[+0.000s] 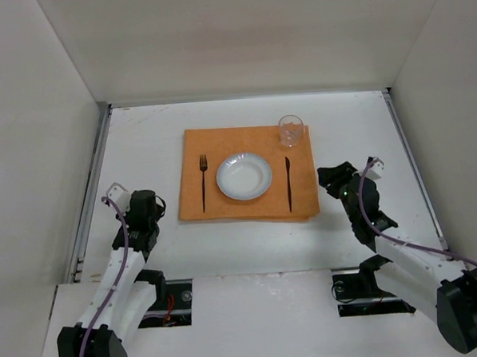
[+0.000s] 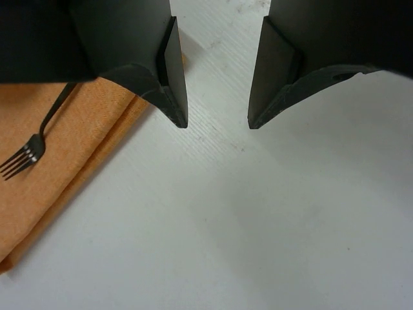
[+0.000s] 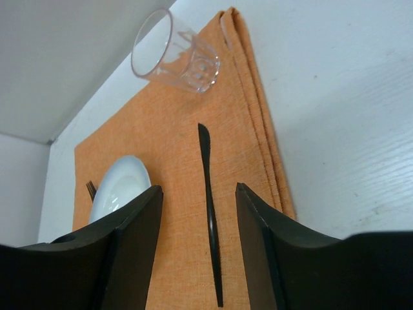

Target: Set the dinner table for one person

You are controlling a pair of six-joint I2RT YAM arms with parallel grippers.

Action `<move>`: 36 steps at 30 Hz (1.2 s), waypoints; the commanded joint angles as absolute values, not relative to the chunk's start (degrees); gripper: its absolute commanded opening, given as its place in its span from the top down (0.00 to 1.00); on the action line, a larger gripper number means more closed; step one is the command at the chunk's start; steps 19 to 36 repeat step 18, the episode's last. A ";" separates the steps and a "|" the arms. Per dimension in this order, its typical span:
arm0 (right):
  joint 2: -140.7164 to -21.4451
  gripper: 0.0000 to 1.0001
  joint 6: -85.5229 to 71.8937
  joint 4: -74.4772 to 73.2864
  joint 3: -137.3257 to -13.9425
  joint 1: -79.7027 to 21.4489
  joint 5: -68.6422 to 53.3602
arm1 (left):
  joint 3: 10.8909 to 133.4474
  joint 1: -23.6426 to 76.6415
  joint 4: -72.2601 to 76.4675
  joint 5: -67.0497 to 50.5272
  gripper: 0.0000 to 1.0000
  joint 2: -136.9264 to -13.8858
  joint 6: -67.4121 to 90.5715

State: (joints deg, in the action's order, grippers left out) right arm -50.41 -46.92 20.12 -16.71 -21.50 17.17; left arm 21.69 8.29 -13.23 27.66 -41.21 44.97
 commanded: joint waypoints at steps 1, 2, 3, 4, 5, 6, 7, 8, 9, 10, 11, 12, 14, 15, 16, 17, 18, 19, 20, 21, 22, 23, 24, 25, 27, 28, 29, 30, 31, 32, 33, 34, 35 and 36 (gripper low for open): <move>-49.04 0.44 -50.09 23.55 -16.00 -19.64 17.93 | 21.44 6.99 -12.92 24.44 0.59 -42.53 45.79; -49.04 0.44 -50.10 23.55 -16.00 -19.55 17.49 | 21.62 6.81 -12.83 24.26 0.58 -42.97 45.79; -49.22 0.43 -50.01 23.64 -16.08 -19.73 17.49 | 21.88 6.72 -12.83 24.00 0.58 -43.50 45.97; -49.48 0.43 -50.01 23.82 -16.08 -19.73 17.58 | 22.23 6.72 -12.83 23.65 0.57 -44.11 46.23; -49.92 0.42 -50.10 23.99 -16.08 -19.73 17.58 | 22.50 6.72 -12.83 23.47 0.57 -44.56 46.40; -50.44 0.42 -50.27 24.08 -16.17 -19.56 17.32 | 23.02 6.63 -12.83 23.29 0.57 -45.26 46.49; -50.88 0.42 -50.27 24.08 -16.35 -19.64 17.05 | 23.38 6.63 -12.83 23.20 0.57 -45.79 46.49; -51.15 0.42 -50.27 24.08 -16.43 -19.82 16.70 | 23.47 6.63 -12.83 23.20 0.57 -46.14 46.49; -51.15 0.42 -50.27 24.08 -16.52 -19.90 16.35 | 23.38 6.81 -12.48 23.46 0.57 -46.32 46.67; -51.15 0.42 -50.19 24.17 -16.61 -19.91 16.43 | 23.03 6.81 -11.87 23.47 0.58 -46.49 46.84; -51.15 0.42 -50.10 24.26 -16.61 -19.91 16.61 | 22.77 6.81 -11.26 23.21 0.58 -46.49 47.11; -51.24 0.42 -50.10 24.34 -16.52 -19.91 16.70 | 22.68 6.81 -10.64 23.12 0.59 -46.67 47.11; -51.50 0.42 -50.27 24.43 -16.44 -19.56 16.00 | 23.29 7.51 -10.46 23.29 0.60 -47.89 46.41; -51.50 0.42 -50.27 24.43 -16.52 -19.73 15.56 | 23.46 7.77 -10.55 23.55 0.60 -48.34 46.23; -51.50 0.42 -50.19 24.43 -16.70 -19.90 15.38 | 23.55 8.04 -10.46 23.64 0.59 -48.69 45.80; -51.42 0.41 -49.92 24.43 -16.79 -19.91 15.55 | 23.47 8.21 -10.20 23.64 0.58 -48.78 45.79; -51.33 0.41 -49.75 24.43 -16.79 -19.91 16.08 | 23.38 8.22 -10.11 23.64 0.57 -48.78 45.97; -51.33 0.41 -49.75 24.43 -16.79 -19.91 16.08 | 23.38 8.22 -10.11 23.64 0.57 -48.78 45.97; -51.33 0.41 -49.75 24.43 -16.79 -19.91 16.08 | 23.38 8.22 -10.11 23.64 0.57 -48.78 45.97; -51.33 0.41 -49.75 24.43 -16.79 -19.91 16.08 | 23.38 8.22 -10.11 23.64 0.57 -48.78 45.97; -51.33 0.41 -49.75 24.43 -16.79 -19.91 16.08 | 23.38 8.22 -10.11 23.64 0.57 -48.78 45.97; -51.33 0.41 -49.75 24.43 -16.79 -19.91 16.08 | 23.38 8.22 -10.11 23.64 0.57 -48.78 45.97; -51.33 0.41 -49.75 24.43 -16.79 -19.91 16.08 | 23.38 8.22 -10.11 23.64 0.57 -48.78 45.97; -51.33 0.41 -49.75 24.43 -16.79 -19.91 16.08 | 23.38 8.22 -10.11 23.64 0.57 -48.78 45.97; -51.33 0.41 -49.75 24.43 -16.79 -19.91 16.08 | 23.38 8.22 -10.11 23.64 0.57 -48.78 45.97; -51.33 0.41 -49.75 24.43 -16.79 -19.91 16.08 | 23.38 8.22 -10.11 23.64 0.57 -48.78 45.97; -51.33 0.41 -49.75 24.43 -16.79 -19.91 16.08 | 23.38 8.22 -10.11 23.64 0.57 -48.78 45.97; -51.33 0.41 -49.75 24.43 -16.79 -19.91 16.08 | 23.38 8.22 -10.11 23.64 0.57 -48.78 45.97; -51.33 0.41 -49.75 24.43 -16.79 -19.91 16.08 | 23.38 8.22 -10.11 23.64 0.57 -48.78 45.97; -51.33 0.41 -49.75 24.43 -16.79 -19.91 16.08 | 23.38 8.22 -10.11 23.64 0.57 -48.78 45.97; -51.33 0.41 -49.75 24.43 -16.79 -19.91 16.08 | 23.38 8.22 -10.11 23.64 0.57 -48.78 45.97; -51.33 0.41 -49.75 24.43 -16.79 -19.91 16.08 | 23.38 8.22 -10.11 23.64 0.57 -48.78 45.97; -51.33 0.41 -49.75 24.43 -16.79 -19.91 16.08 | 23.38 8.22 -10.11 23.64 0.57 -48.78 45.97; -51.33 0.41 -49.75 24.43 -16.79 -19.91 16.08 | 23.38 8.22 -10.11 23.64 0.57 -48.78 45.97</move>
